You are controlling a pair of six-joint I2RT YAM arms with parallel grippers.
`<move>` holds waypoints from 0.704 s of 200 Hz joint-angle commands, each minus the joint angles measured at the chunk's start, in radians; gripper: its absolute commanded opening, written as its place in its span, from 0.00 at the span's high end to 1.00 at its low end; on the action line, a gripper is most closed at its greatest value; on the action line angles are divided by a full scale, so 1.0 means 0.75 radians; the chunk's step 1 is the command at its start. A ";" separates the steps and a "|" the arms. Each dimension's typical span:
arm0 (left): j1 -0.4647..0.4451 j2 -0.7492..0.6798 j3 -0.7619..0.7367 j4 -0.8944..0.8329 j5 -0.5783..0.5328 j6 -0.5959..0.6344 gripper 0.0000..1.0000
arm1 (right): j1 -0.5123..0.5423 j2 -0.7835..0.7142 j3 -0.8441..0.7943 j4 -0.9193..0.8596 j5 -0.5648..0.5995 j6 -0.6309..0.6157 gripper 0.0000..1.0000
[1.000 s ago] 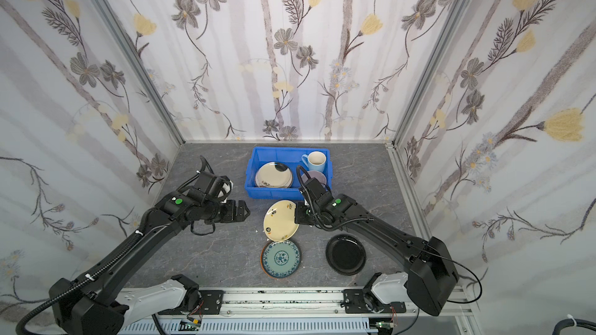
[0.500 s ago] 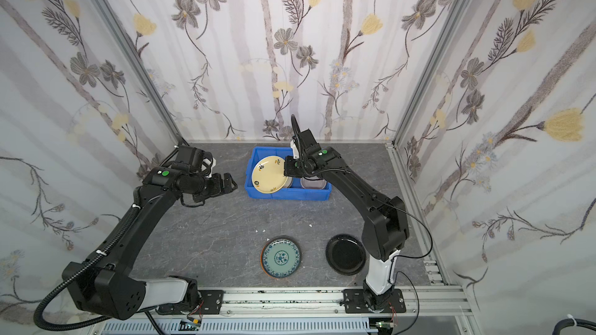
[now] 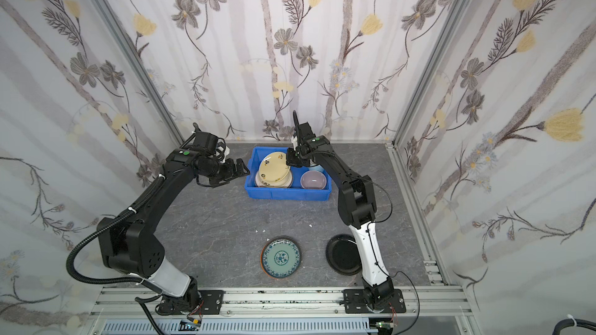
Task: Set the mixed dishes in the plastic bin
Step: 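Carry the cream plate into the bin with the right gripper while the left follows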
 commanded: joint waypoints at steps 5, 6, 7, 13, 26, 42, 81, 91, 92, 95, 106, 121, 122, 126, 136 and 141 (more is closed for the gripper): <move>-0.020 0.093 0.090 0.054 0.040 -0.021 0.00 | -0.003 0.042 0.018 0.075 -0.048 0.004 0.90; -0.020 0.097 0.100 0.052 0.041 -0.021 0.00 | -0.003 0.044 0.019 0.076 -0.048 0.003 0.90; -0.022 0.102 0.104 0.050 0.041 -0.021 0.00 | -0.004 0.046 0.019 0.075 -0.048 0.004 0.90; -0.025 0.127 0.129 0.045 0.049 -0.020 0.00 | -0.003 0.055 0.022 0.080 -0.047 0.005 0.90; -0.035 0.171 0.177 0.033 0.054 -0.015 0.00 | -0.005 0.074 0.027 0.088 -0.046 0.005 0.90; -0.044 0.207 0.219 0.021 0.059 -0.007 0.00 | -0.005 0.094 0.029 0.106 -0.054 0.009 0.90; -0.046 0.273 0.284 -0.021 0.068 0.012 0.00 | -0.005 0.144 0.033 0.148 -0.091 0.035 0.88; -0.046 0.285 0.302 -0.033 0.074 0.016 0.00 | -0.005 0.152 0.037 0.151 -0.095 0.037 0.86; -0.046 0.285 0.303 -0.034 0.075 0.016 0.00 | -0.005 0.152 0.037 0.152 -0.095 0.038 0.85; -0.046 0.288 0.309 -0.039 0.078 0.018 0.00 | -0.005 0.156 0.039 0.151 -0.096 0.038 0.84; -0.048 0.299 0.324 -0.054 0.088 0.024 0.00 | -0.005 0.159 0.041 0.150 -0.094 0.037 0.77; -0.047 0.302 0.331 -0.063 0.093 0.031 0.00 | -0.005 0.158 0.041 0.149 -0.093 0.033 0.69; -0.048 0.303 0.331 -0.064 0.093 0.031 0.00 | -0.006 0.158 0.041 0.147 -0.094 0.033 0.68; -0.048 0.303 0.330 -0.066 0.093 0.033 0.00 | -0.005 0.157 0.041 0.144 -0.092 0.033 0.65; -0.049 0.304 0.327 -0.073 0.093 0.038 0.00 | -0.005 0.154 0.041 0.138 -0.091 0.029 0.61; -0.048 0.305 0.324 -0.074 0.093 0.040 0.00 | -0.005 0.151 0.041 0.133 -0.091 0.027 0.60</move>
